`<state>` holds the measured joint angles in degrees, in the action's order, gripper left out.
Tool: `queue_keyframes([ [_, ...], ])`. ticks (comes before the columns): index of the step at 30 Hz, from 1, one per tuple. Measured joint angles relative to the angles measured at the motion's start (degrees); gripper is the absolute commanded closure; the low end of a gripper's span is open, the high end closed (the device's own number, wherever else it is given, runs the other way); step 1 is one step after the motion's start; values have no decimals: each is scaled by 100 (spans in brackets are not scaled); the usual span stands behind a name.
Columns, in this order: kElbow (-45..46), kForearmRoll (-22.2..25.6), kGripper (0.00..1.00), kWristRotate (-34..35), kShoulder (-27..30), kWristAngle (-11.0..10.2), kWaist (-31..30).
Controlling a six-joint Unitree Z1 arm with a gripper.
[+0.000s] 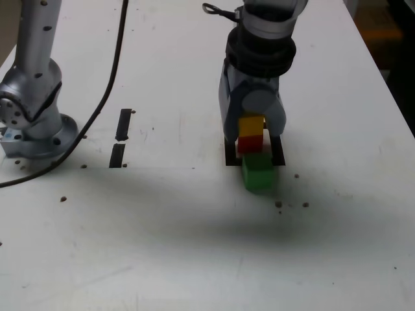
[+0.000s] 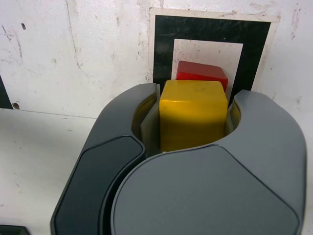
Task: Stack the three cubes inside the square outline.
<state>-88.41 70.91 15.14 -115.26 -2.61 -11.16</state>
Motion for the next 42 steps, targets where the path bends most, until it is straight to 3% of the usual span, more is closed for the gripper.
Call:
queue_keyframes([
  [5, -4, 38, 5, -13, 0, 3, 0],
  [9, -35, 256, 0, 46, 39, -56, 0],
  [14, -167, 452, 0, -38, 170, -236, -84],
  [18, -75, 507, 2, -36, 450, -213, -339],
  [24, 95, 742, 5, 639, 533, 201, -589],
  [28, -75, 776, 6, 995, 200, 472, -819],
  [36, -420, 437, 9, 1045, -340, 434, -839],
  [42, -321, 396, 20, 1132, -485, 360, -839],
])
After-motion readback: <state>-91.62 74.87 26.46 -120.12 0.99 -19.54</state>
